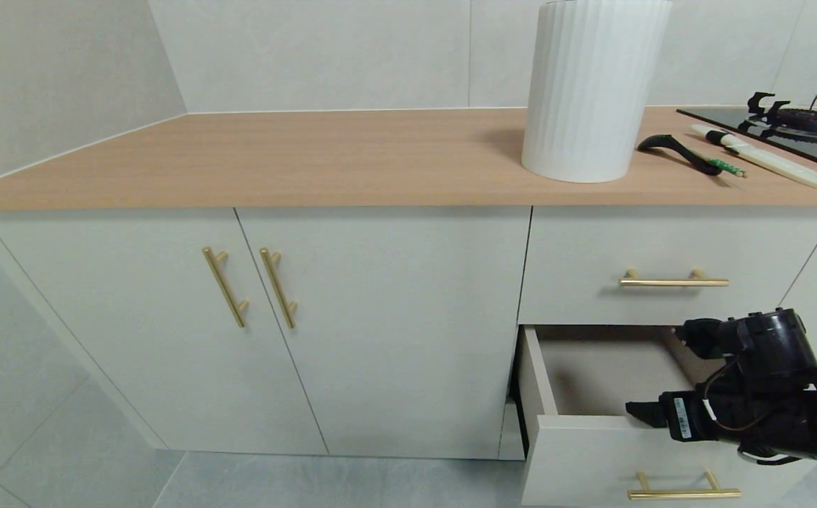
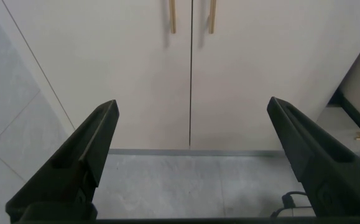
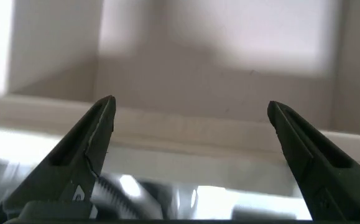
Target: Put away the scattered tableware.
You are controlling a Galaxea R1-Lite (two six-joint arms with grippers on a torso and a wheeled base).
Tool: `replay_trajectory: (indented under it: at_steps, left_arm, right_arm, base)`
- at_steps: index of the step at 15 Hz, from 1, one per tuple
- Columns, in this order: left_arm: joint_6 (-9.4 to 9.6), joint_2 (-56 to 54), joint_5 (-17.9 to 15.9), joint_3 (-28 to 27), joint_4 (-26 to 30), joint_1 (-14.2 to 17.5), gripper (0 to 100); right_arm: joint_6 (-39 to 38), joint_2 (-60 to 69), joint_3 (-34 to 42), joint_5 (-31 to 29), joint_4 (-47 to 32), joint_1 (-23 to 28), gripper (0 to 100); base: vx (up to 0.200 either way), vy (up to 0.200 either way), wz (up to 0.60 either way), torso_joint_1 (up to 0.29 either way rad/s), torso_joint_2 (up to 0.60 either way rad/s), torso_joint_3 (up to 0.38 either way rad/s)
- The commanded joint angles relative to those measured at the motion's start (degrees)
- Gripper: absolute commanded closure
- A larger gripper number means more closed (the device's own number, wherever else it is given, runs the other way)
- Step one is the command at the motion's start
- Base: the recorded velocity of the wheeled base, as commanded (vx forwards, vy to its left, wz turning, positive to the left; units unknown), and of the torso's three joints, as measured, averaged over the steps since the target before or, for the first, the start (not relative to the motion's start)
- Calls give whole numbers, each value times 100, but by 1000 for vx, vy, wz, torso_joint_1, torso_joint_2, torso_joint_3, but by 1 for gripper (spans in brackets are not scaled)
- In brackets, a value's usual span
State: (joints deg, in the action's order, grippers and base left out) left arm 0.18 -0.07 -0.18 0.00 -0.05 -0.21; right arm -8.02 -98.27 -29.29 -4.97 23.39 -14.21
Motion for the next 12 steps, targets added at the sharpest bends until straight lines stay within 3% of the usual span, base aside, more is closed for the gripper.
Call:
replay_trajectory:
  at_steps: [1, 5, 6, 12]
  left_arm:
    - [-1, 7, 1, 0, -4, 3, 0]
    - [-1, 7, 1, 0, -4, 3, 0]
    - [-1, 7, 1, 0, -4, 3, 0]
    - [-1, 7, 1, 0, -4, 3, 0]
  right_arm:
    - [29, 326, -147, 32, -283, -20, 0]
    - [134, 546, -252, 32, -977, -125, 0]
    - [477, 713, -358, 40, -1689, -143, 0]
    - [644, 836, -569, 49, -2876, -354, 0]
  base:
    - [0, 0, 0, 0, 0, 0]
    - [0, 0, 0, 0, 0, 0]
    - [0, 0, 0, 0, 0, 0]
    - [0, 0, 0, 0, 0, 0]
